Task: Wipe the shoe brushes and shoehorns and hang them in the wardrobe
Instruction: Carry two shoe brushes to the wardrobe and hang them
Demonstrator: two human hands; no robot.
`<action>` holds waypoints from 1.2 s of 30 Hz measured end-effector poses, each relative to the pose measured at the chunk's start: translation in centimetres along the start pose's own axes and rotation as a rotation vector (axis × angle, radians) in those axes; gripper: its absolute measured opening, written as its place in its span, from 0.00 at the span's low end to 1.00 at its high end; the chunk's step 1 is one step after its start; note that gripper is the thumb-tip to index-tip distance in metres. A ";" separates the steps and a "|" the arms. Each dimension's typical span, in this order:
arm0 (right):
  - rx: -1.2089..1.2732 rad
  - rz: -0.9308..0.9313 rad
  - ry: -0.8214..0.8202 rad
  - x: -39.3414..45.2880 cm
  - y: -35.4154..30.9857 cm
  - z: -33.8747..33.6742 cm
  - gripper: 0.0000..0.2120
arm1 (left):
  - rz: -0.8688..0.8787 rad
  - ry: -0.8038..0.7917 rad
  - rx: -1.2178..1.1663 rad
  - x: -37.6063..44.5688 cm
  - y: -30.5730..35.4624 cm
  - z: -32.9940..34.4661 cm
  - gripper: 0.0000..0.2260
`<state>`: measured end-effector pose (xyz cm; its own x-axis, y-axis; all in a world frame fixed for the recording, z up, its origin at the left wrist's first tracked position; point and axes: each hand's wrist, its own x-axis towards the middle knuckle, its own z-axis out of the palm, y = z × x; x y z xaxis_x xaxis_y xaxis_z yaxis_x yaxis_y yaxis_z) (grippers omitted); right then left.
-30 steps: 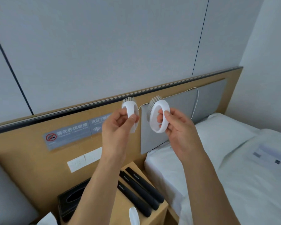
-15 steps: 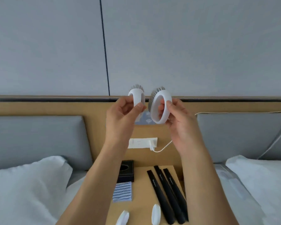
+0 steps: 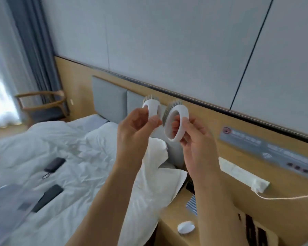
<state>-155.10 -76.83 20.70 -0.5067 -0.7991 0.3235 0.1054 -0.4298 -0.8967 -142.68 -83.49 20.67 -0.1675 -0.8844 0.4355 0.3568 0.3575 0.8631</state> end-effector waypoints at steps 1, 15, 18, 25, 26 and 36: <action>0.037 0.011 -0.043 -0.5 0.2 1.7 0.11 | 0.016 0.042 0.018 -0.4 0.9 -1.8 0.07; 0.239 0.193 -0.563 -17.8 3.9 28.9 0.08 | 0.164 0.517 0.342 -14.9 15.9 -29.4 0.04; 0.261 0.219 -0.680 -23.2 4.5 34.9 0.08 | 0.184 0.646 0.406 -19.5 19.6 -35.0 0.04; 0.409 0.347 -1.058 -35.4 4.6 46.6 0.09 | 0.259 0.994 0.492 -30.0 27.8 -45.4 0.05; 0.426 0.385 -1.114 -37.2 4.7 48.0 0.08 | 0.278 1.057 0.504 -31.6 28.8 -46.6 0.06; 0.558 0.655 -1.581 -49.2 6.5 60.3 0.09 | 0.316 1.535 0.608 -40.4 34.2 -55.4 0.06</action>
<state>-77.87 -65.70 17.18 0.9078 -0.3394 0.2463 0.3473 0.2791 -0.8953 -72.85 -52.14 18.40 0.9563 -0.0832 0.2803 -0.2446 0.2975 0.9229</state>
